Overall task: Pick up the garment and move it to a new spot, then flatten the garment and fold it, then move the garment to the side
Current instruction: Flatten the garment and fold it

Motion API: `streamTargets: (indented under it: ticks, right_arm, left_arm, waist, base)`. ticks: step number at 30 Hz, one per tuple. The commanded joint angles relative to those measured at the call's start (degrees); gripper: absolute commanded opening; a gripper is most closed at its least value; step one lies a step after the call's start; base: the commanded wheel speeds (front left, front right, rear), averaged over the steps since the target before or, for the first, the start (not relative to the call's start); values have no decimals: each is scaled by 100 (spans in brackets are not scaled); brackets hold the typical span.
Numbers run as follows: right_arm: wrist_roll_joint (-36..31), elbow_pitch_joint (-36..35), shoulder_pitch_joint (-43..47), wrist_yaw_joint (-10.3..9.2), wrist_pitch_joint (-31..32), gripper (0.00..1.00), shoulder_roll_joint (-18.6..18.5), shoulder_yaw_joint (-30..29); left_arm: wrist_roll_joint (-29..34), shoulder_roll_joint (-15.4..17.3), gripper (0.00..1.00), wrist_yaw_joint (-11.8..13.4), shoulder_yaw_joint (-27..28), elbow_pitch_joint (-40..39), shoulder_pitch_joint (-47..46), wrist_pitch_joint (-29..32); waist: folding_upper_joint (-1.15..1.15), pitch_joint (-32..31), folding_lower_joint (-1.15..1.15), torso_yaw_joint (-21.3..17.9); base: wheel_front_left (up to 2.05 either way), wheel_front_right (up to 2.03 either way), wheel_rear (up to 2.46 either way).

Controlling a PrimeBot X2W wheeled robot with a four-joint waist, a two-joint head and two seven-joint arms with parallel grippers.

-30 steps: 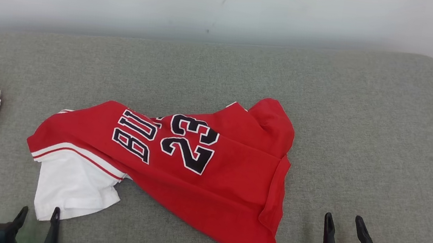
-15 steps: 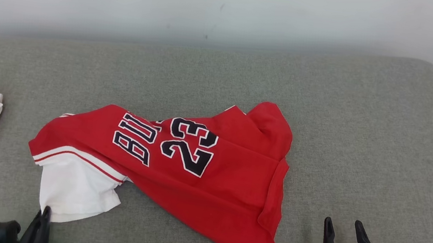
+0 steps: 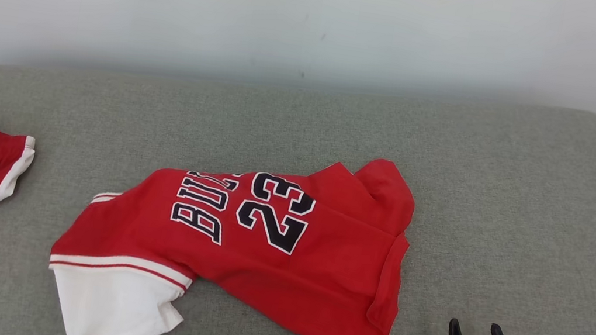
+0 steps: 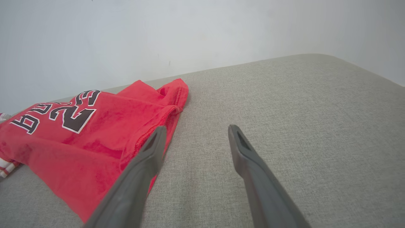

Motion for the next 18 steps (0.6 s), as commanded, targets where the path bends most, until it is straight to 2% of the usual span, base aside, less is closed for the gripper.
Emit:
streamTargets:
  ticks: [1, 3, 4, 5, 11, 18]
  right_arm:
    - [61, 10, 70, -13, -4, 100, -21, -5]
    - [59, 17, 80, -13, -4, 100, -17, -5]
    - [60, 23, 83, -13, -4, 100, -16, -4]
    - [61, 27, 86, -13, -4, 100, -14, 11]
    - [69, 40, 135, -13, -4, 100, 8, 54]
    - [29, -20, 168, -13, -4, 100, 37, 59]
  left_arm:
    - [23, -25, 0, 8, -27, -4, 97, -18]
    - [16, -18, 0, -17, -55, 31, 119, 14]
    - [5, -7, 53, -25, -56, 54, 116, 13]
    - [-11, 4, 100, -30, -43, 74, 105, 11]
    - [86, 28, 100, 6, 77, -61, 44, -20]
    - [475, -65, 100, 86, 565, -880, 19, -17]
  waist:
    - [0, -23, 0, 15]
    - [0, -37, 0, 20]
    - [0, -47, 0, 20]
    - [0, -60, 0, 17]
    - [0, -161, 0, -25]
    - [0, -232, 0, -26]
  base:
    - [0, 0, 0]
    - [0, 0, 0]
    - [0, 0, 0]
    - [0, 0, 0]
    - [0, 0, 0]
    - [0, 0, 0]
